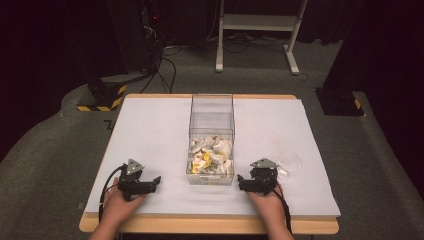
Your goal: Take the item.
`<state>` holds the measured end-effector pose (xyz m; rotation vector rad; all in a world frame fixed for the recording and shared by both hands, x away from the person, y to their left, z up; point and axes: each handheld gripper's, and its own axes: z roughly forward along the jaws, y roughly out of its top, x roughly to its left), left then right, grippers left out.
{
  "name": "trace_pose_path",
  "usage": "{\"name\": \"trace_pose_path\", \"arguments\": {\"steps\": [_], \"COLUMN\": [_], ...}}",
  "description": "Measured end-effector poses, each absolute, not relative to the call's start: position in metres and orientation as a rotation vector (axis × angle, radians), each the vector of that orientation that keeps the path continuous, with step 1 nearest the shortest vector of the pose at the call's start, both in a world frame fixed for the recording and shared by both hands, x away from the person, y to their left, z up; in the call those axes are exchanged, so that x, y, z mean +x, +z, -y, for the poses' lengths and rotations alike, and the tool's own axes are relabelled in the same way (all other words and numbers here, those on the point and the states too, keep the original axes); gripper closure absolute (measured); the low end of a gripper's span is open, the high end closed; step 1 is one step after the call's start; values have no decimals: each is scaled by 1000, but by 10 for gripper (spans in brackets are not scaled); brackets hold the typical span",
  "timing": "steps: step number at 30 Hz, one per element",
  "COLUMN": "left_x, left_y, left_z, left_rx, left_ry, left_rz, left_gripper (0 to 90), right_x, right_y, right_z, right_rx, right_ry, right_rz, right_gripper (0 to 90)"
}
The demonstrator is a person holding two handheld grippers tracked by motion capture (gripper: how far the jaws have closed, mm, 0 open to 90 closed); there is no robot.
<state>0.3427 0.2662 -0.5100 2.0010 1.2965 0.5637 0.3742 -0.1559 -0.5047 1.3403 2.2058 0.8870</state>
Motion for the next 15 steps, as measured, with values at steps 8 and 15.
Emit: {"name": "trace_pose_path", "arguments": {"steps": [8,15], "left_x": [343,343], "left_y": [-510,-510], "left_z": [-266,-266], "left_rx": [2001,2001], "left_ry": [563,565], "left_rz": [-1297,-1297], "left_gripper": [136,136], "right_x": [374,372], "right_y": [-501,-494], "right_z": [161,161], "right_rx": [1354,1330], "right_ry": [907,927], "right_rz": [-2199,-2202], "right_gripper": [130,149]}}
